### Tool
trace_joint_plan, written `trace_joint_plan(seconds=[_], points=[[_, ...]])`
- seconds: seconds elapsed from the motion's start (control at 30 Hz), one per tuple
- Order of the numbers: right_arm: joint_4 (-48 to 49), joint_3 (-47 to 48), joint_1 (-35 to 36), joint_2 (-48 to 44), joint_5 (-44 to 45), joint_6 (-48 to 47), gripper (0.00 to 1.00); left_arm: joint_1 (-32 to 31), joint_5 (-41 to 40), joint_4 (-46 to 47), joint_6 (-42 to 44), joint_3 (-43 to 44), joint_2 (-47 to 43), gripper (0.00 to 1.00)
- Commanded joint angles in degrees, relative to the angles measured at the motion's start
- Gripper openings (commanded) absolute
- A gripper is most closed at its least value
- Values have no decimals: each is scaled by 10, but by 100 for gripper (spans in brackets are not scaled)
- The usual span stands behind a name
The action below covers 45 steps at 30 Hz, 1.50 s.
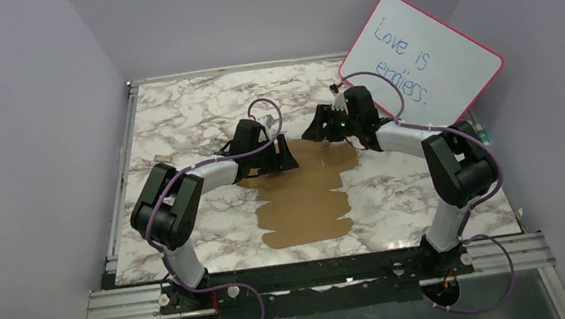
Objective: Fold the paper box
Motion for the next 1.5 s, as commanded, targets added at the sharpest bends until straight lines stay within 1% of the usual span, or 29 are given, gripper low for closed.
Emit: trace_joint_plan(seconds=[0.0,0.13,0.2,0.3,0.33,0.4,0.87,0.97,1.23,1.47], points=[[24,-8,9,0,-61,24,64,-3,5,-5,-2,-4,19,70],[9,4,21,16,-48,13,64,-3,5,-6,-2,-4,21,70],[-5,0,20,5,2,5,66,-3,4,-5,-2,-5,21,70],[-47,0,17,-18,113,-19,72,-3,4,-6,-2,-8,20,70],[-55,-1,11,-22,134,-27,73,-3,3,-5,-2,-9,20,70],[-64,-1,-1,-24,144,-33,74,-3,3,-4,-2,-9,20,70],[-49,25,-9,52,92,-11,74,-3,8,-3,-6,-6,25,70],[-47,24,-9,53,74,-9,74,-3,10,-1,-7,-6,26,70],[-28,18,-10,37,-9,-3,73,-3,14,6,-12,-9,27,70],[-24,13,-3,9,-33,6,70,-3,15,10,-14,-13,23,70]])
